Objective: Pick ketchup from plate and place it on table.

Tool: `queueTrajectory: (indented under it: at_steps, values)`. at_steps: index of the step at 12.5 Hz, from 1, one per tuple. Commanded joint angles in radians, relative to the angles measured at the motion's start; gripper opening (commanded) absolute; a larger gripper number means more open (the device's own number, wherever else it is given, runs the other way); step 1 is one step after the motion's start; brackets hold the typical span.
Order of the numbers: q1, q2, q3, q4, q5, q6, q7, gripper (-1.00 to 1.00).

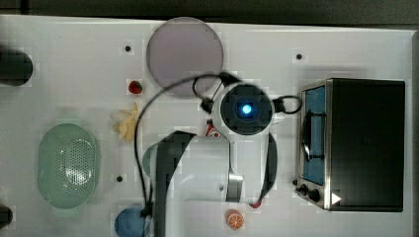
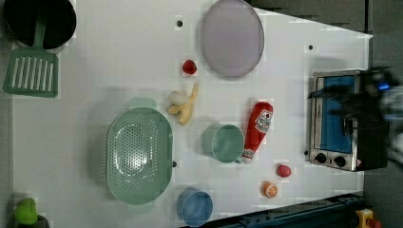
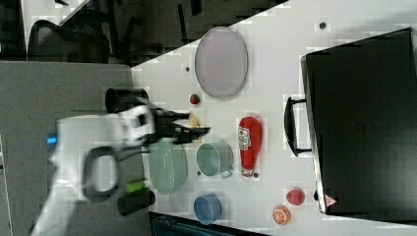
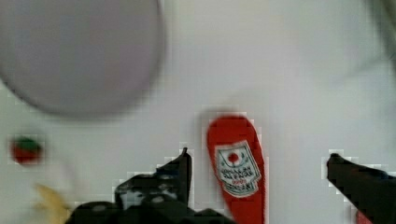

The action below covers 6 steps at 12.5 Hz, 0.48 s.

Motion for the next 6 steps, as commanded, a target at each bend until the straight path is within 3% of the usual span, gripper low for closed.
queueTrajectory:
  at_steps: [1, 6]
  values:
    - [-0.004, -0.089, -0.003, 0.14, 0.001, -0.2, 0.281, 1.0]
    - [-0.003, -0.109, -0.002, 0.324, 0.002, -0.543, 0.322, 1.0]
